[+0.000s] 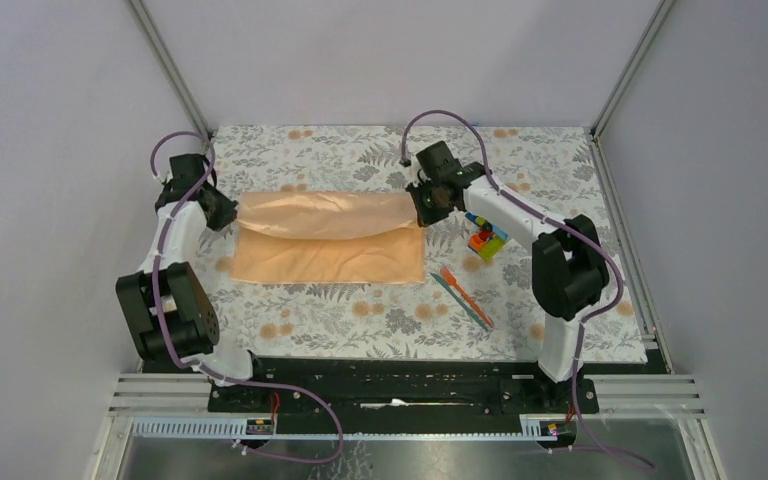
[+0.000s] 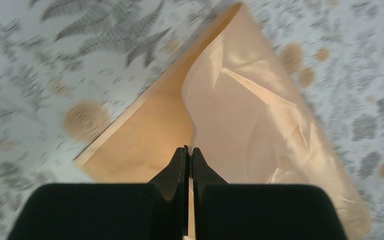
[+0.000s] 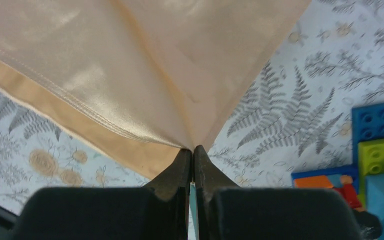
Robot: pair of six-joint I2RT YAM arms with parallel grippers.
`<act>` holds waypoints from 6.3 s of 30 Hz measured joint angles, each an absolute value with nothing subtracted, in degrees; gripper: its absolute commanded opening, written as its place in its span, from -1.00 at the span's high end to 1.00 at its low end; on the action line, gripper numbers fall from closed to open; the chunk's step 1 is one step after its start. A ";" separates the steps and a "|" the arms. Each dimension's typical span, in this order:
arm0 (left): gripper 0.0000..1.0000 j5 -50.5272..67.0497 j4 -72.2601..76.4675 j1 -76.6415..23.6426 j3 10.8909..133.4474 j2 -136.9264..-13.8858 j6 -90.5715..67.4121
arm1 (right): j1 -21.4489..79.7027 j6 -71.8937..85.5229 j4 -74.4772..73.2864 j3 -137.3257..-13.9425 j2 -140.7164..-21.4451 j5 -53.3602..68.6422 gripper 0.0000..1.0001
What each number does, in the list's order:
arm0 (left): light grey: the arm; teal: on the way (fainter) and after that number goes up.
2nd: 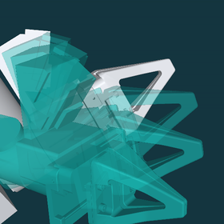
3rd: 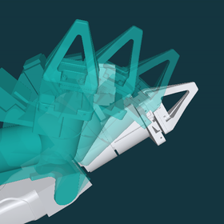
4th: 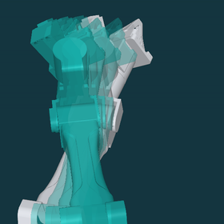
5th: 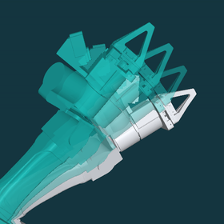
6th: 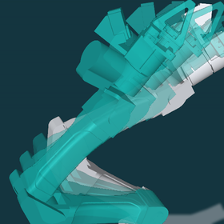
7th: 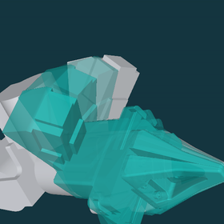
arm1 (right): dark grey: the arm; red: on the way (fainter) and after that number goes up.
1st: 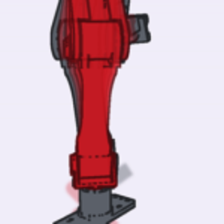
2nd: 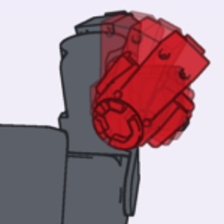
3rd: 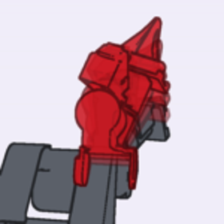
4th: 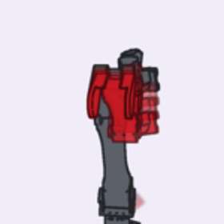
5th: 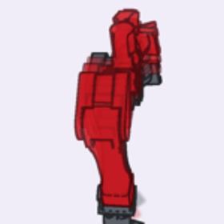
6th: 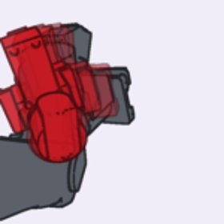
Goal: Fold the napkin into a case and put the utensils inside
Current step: Fold and flatten the napkin at the center of the board.
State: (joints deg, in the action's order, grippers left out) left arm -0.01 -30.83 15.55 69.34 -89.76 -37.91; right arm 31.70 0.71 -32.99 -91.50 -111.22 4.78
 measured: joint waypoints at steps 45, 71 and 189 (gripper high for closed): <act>1.00 -2.44 -30.20 15.55 84.40 -98.17 -39.31 | 31.24 0.69 -31.33 -117.38 -122.91 -2.07 0.79; 1.00 -3.97 -30.15 15.55 59.09 -90.17 -35.46 | 31.14 4.25 -23.03 -79.92 -107.55 8.03 0.77; -0.74 3.68 -33.69 15.86 54.41 -83.57 -31.83 | 36.86 21.96 -11.35 -62.08 -97.45 19.73 -0.99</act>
State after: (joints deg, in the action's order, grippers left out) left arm 3.68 -33.69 15.86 54.41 -83.57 -31.83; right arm 36.86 21.96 -11.35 -62.08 -97.45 19.73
